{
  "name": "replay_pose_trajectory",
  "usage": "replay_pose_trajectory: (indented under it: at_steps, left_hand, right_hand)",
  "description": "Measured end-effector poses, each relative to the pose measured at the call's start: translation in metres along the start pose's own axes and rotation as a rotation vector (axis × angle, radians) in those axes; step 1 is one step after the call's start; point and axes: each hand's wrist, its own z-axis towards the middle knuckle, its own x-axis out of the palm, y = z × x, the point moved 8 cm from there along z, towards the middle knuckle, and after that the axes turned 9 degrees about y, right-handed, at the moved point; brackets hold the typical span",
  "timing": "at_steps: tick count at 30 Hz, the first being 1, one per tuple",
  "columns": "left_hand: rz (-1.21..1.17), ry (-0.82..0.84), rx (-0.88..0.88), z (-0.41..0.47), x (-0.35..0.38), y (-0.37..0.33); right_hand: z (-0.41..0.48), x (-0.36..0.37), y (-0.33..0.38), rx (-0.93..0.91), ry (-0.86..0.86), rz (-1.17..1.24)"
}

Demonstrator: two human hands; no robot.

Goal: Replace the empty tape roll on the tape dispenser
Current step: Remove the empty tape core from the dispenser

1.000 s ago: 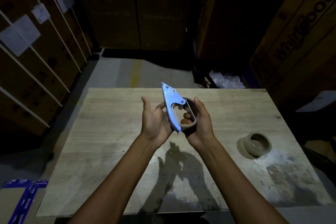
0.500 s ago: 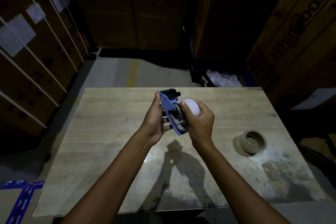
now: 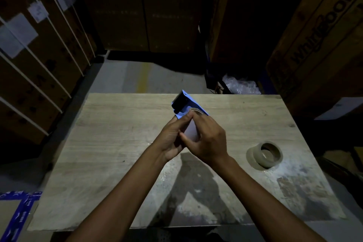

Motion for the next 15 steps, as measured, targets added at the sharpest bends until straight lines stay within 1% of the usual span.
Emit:
replay_pose_trajectory:
  at_steps: [4,5,7,9,10,11,13,15]
  left_hand:
    - [-0.001,0.013,0.024,0.006,-0.001,0.005]
    - [-0.007,0.036,0.033,0.008,0.0,0.006]
    - [-0.041,0.061,0.033,0.013,0.003,0.01]
    - [-0.128,0.079,0.021,0.021,0.005,0.015]
    - [-0.159,0.087,0.019,0.024,0.006,0.017]
    - [-0.175,0.093,0.019,0.027,0.007,0.018]
    - [-0.186,0.089,0.011,0.032,0.009,0.021]
    - [-0.181,0.066,0.016,0.036,0.012,0.023]
  right_hand:
    - [-0.004,-0.004,-0.009,-0.079,0.108,0.168]
    - [-0.004,-0.009,-0.014,-0.069,0.093,0.225]
    - [-0.003,-0.023,-0.03,0.022,-0.014,0.31]
    - [-0.003,-0.032,-0.058,0.232,-0.13,0.365]
    - [-0.004,-0.03,-0.076,0.374,-0.143,0.418]
    - [-0.005,-0.023,-0.093,0.524,-0.105,0.5]
    - [-0.01,-0.001,-0.115,0.79,0.071,0.727]
    - [-0.017,0.018,-0.121,0.96,0.27,0.944]
